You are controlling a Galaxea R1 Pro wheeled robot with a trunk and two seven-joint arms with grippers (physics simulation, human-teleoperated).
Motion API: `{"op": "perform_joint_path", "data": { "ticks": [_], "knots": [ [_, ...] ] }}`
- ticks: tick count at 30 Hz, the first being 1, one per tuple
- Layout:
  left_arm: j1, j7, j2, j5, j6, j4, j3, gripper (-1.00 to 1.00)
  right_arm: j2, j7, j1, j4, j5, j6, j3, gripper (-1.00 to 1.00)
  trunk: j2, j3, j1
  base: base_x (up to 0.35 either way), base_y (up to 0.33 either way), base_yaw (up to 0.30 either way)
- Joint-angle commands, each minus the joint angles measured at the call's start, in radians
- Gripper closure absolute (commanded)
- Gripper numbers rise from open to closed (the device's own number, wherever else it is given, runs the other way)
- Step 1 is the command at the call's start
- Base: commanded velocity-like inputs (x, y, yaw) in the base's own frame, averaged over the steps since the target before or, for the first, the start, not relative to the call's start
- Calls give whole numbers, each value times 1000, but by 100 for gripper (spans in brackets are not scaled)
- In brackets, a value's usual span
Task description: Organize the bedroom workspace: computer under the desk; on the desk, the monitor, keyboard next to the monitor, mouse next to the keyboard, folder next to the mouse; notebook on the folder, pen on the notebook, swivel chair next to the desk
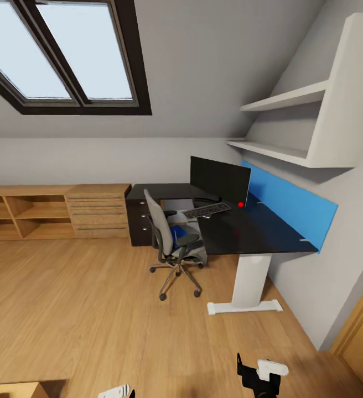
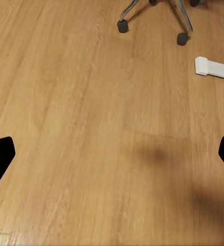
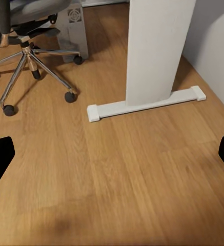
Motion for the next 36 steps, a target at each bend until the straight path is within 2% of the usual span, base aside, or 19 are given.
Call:
{"op": "perform_joint_path", "data": {
  "ticks": [1, 8, 19, 27, 36],
  "knots": [
    [-1, -1, 0, 7, -3, 1, -2, -100, 1, 3, -1, 1, -4, -4, -3, -100, -1, -1, 0, 0, 7, 0],
    [-1, -1, -1, 7, -3, 1, -2, -100, 0, 4, -1, 2, -3, -4, -4, -100, -1, -1, 0, 69, 3, 0],
    [-1, -1, -1, 7, -4, 1, -2, -100, 0, 4, -1, 2, -3, -4, -3, -100, -1, -1, 0, 296, 4, 0],
    [-1, -1, -1, 7, -3, 1, -2, -100, 0, 4, -1, 2, -2, -4, -2, -100, -1, -1, 0, 296, 145, 0],
    [-1, -1, -1, 7, -3, 1, -2, -100, 7, 6, -1, 2, -2, -4, 4, -100, -1, -1, 0, 140, 38, 8]
  ]
}}
